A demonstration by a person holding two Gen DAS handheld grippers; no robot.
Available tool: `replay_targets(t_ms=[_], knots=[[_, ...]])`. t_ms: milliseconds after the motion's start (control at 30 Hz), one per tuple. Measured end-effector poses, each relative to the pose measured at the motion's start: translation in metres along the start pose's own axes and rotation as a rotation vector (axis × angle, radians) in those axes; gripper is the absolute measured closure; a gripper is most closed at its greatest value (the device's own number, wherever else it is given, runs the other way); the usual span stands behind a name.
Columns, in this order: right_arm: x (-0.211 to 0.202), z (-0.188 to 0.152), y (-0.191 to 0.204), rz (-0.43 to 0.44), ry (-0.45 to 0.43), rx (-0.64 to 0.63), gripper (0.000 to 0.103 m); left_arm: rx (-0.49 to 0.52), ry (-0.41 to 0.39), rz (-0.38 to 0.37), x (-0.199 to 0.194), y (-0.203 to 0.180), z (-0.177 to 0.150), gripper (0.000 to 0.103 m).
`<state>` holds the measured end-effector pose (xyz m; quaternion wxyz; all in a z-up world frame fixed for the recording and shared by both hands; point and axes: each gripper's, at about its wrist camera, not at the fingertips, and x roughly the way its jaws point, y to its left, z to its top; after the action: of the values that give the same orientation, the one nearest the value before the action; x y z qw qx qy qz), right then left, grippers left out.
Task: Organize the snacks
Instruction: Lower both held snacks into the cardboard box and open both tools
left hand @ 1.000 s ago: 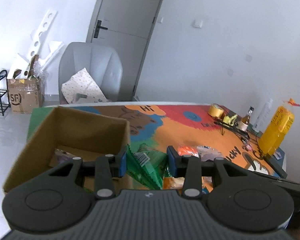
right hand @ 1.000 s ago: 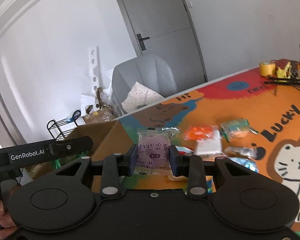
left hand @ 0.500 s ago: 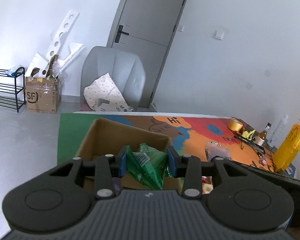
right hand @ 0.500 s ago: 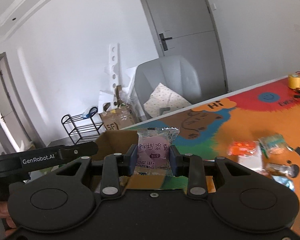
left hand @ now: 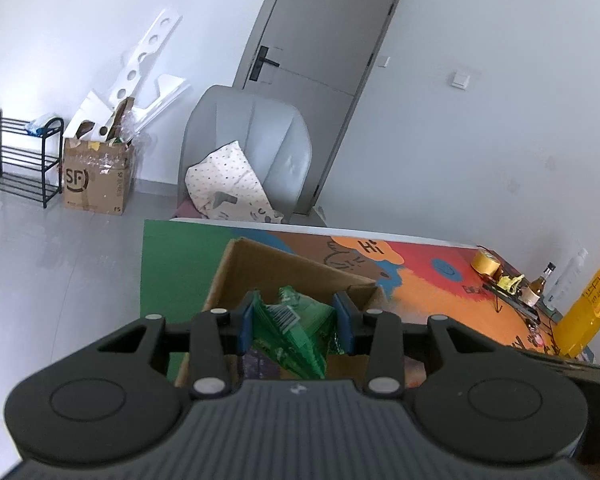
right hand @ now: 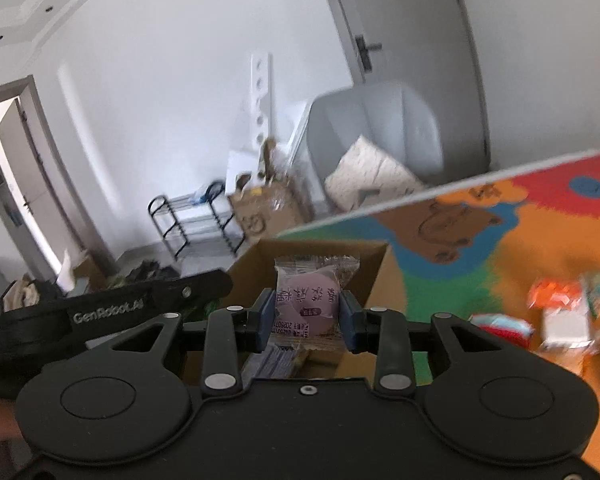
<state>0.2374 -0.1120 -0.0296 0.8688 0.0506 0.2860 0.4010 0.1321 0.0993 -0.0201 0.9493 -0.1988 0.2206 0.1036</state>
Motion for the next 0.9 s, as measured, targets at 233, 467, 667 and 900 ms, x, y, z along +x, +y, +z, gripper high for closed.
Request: replay_targets(t_ms=[233,467,667,900], knots=[[-0.009,0.005,-0.005,-0.048,-0.027,0.012,0.048,-0.016,0.023,-0.013,0.007,0.003,0.001,0.064],[-0.015,0.002,-0.021,-0.139,-0.039,0.022,0.036,-0.006,0.030,-0.048,0.011,-0.011,-0.001,0.060],[-0.028,-0.002,-0.036,-0.164,-0.049,0.044,0.027,-0.015,0.000,-0.007,0.007,-0.015,-0.002,0.030],[-0.039,-0.010,-0.054,-0.188,-0.045,0.068,0.024,0.016,0.010,0.023,0.004,-0.031,-0.009,0.018]])
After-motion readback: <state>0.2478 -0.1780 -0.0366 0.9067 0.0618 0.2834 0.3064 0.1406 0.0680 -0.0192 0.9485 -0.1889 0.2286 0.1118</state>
